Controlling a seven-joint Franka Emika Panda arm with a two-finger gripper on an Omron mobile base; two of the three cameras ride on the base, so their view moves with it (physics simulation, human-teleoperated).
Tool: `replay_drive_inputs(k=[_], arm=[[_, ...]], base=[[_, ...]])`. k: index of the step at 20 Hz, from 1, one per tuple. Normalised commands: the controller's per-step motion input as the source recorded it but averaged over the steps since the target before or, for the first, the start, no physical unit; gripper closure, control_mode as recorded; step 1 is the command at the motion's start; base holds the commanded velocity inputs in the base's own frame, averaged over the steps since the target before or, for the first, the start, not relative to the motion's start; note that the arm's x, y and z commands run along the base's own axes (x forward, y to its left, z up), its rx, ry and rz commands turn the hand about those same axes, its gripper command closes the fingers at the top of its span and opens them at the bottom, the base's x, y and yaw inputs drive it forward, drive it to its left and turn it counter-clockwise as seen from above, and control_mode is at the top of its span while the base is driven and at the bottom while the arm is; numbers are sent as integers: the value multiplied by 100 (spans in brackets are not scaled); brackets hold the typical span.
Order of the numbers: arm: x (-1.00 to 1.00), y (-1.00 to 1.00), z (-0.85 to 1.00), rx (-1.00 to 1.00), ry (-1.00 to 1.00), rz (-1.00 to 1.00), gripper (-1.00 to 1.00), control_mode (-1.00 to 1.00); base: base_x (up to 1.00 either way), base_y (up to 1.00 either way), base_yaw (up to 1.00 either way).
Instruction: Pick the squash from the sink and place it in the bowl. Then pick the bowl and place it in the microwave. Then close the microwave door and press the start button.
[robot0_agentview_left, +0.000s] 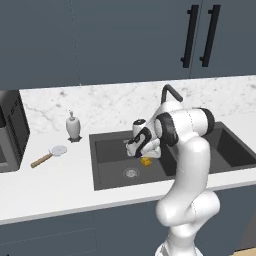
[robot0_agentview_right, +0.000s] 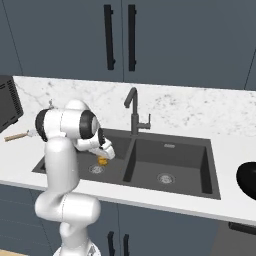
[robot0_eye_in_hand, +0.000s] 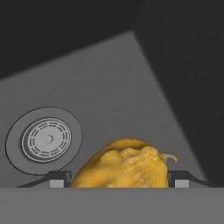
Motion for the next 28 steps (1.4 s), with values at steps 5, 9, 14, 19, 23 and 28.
replay_drive_inputs(k=[5, 9, 14, 19, 23, 28], arm=[[-38, 26, 80, 0, -17, 0, 100, -100], [-40, 26, 89, 0, -13, 1, 100, -100], [-50, 14, 100, 0, -7, 3, 100, -100], [-65, 0, 100, 2, -2, 6, 100, -100], [-73, 0, 98, 2, -5, 10, 100, -100], [-88, -12, 73, 0, -2, 12, 100, -100]], base=[[0, 0, 0], [0, 0, 0], [0, 0, 0], [0, 0, 0], [0, 0, 0], [0, 0, 0]])
